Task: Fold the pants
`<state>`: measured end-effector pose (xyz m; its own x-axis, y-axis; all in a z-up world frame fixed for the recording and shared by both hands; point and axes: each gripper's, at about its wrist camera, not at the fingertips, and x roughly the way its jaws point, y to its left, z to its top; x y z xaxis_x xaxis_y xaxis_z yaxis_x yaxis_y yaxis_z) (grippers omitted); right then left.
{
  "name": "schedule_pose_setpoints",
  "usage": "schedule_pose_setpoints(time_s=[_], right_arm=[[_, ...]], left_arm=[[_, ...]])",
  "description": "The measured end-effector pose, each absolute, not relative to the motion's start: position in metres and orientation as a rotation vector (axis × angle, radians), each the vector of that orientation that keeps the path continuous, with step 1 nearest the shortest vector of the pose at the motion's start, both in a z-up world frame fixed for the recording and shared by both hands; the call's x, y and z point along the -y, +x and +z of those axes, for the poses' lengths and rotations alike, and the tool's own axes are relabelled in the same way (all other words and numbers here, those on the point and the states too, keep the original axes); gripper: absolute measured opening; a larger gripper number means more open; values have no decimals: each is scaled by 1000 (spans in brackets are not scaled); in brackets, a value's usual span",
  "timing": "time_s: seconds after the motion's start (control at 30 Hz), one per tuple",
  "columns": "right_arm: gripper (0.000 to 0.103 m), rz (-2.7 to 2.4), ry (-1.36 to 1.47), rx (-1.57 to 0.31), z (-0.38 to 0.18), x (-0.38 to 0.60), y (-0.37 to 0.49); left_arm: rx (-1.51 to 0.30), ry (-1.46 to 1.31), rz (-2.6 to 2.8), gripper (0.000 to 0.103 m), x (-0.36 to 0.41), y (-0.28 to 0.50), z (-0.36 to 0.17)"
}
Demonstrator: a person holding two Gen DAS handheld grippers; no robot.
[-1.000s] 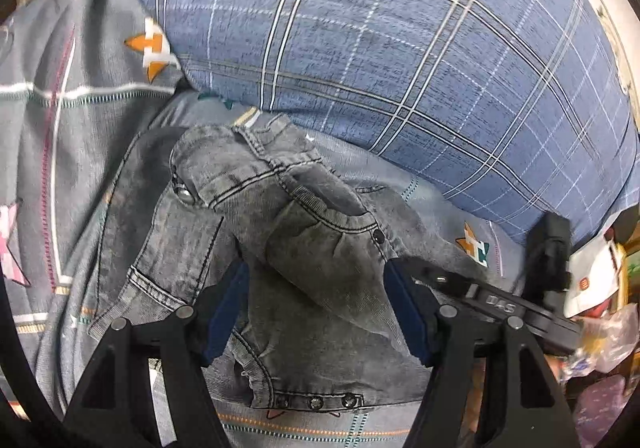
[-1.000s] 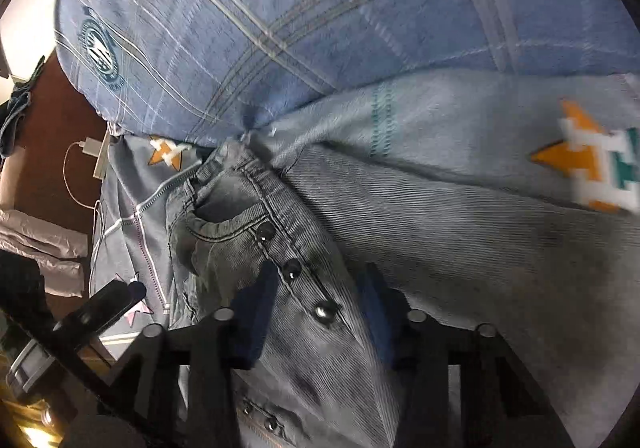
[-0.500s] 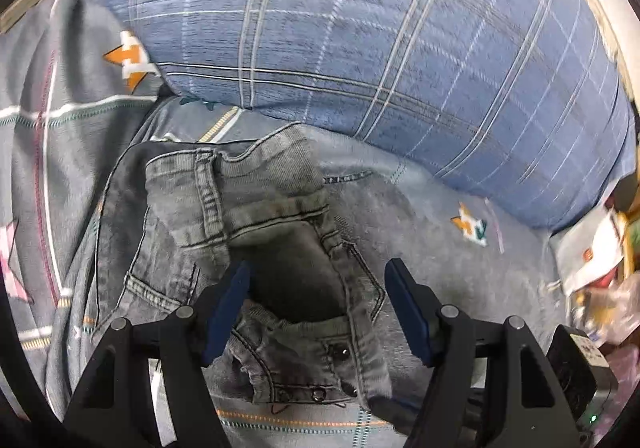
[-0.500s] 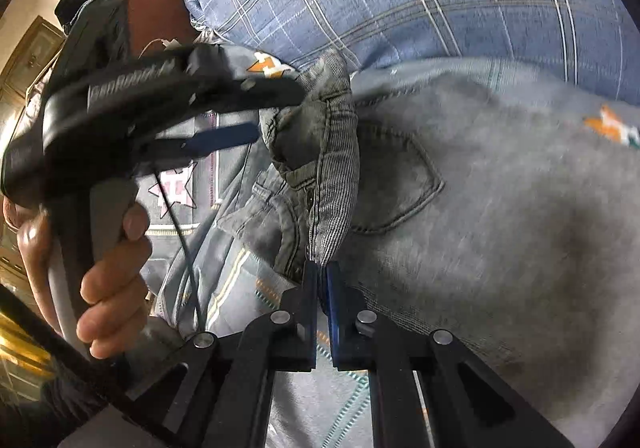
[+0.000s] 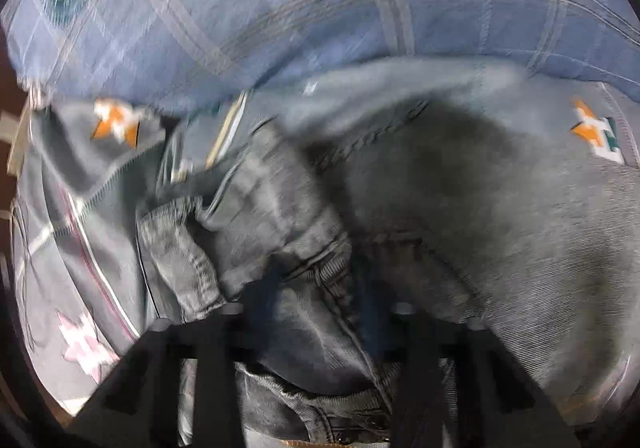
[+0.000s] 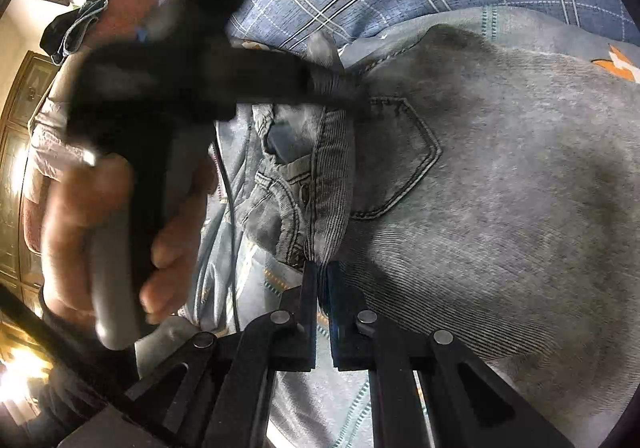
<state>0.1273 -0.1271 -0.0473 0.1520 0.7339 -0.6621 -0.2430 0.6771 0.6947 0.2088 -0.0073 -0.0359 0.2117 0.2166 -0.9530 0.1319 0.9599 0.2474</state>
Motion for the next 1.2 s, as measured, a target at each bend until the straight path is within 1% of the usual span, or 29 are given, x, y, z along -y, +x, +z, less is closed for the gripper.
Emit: schedule_pose_setpoints(time_s=[0.03, 0.07, 0.1, 0.2, 0.27, 0.3, 0.37, 0.5, 0.57, 0.63, 0.7, 0.8, 0.87, 0.93, 0.97, 1.0, 1.03, 1.07, 1.13, 1.2], right_arm=[[6, 737, 484, -1231, -48, 128, 128], [6, 740, 488, -1232, -47, 130, 128], [6, 741, 486, -1230, -46, 131, 129], [5, 749, 456, -1189, -34, 131, 125], [5, 757, 437, -1150, -26, 130, 122], [5, 760, 433, -1139, -25, 128, 121], [5, 750, 414, -1137, -28, 121, 120], [6, 716, 393, -1201, -51, 109, 118], [6, 709, 380, -1195, -49, 109, 113], [6, 712, 362, -1160, -39, 109, 111], [8, 700, 357, -1131, -31, 112, 112], [8, 675, 368, -1165, -40, 113, 114], [8, 663, 401, -1219, -56, 111, 117], [8, 661, 411, -1232, -61, 112, 118], [8, 658, 406, -1225, -60, 112, 119], [8, 653, 403, -1219, -58, 111, 118], [8, 648, 401, -1210, -56, 113, 118], [8, 644, 405, -1201, -54, 114, 118], [10, 641, 412, -1198, -54, 117, 119], [10, 632, 417, -1207, -55, 118, 120]], left_arm=[[-1358, 258, 59, 20, 0, 205, -35], [-1344, 202, 53, 9, -10, 199, -30], [-1309, 122, 42, 9, -22, 189, -19], [-1098, -152, -18, 9, -65, 150, 25], [-1003, -334, -27, 9, -95, 126, 37], [-971, -452, -30, 9, -113, 116, 34], [-971, -561, -20, 9, -130, 103, 17], [-1079, -715, 80, 9, -154, 87, -32], [-1038, -751, 88, 10, -159, 73, -25], [-995, -736, 90, 17, -161, 66, -14], [-999, -684, 152, 54, -162, 61, -11], [-1037, -655, 212, 55, -167, 59, -22], [-1062, -694, 206, 55, -171, 60, -29], [-1070, -691, 207, 47, -173, 60, -33], [-1075, -672, 214, 33, -173, 60, -32], [-1078, -666, 221, 24, -172, 60, -31], [-1074, -668, 222, 19, -174, 60, -29], [-1068, -638, 232, 16, -174, 58, -25], [-1065, -582, 262, 16, -177, 56, -26], [-1100, -536, 289, 23, -174, 60, -36]])
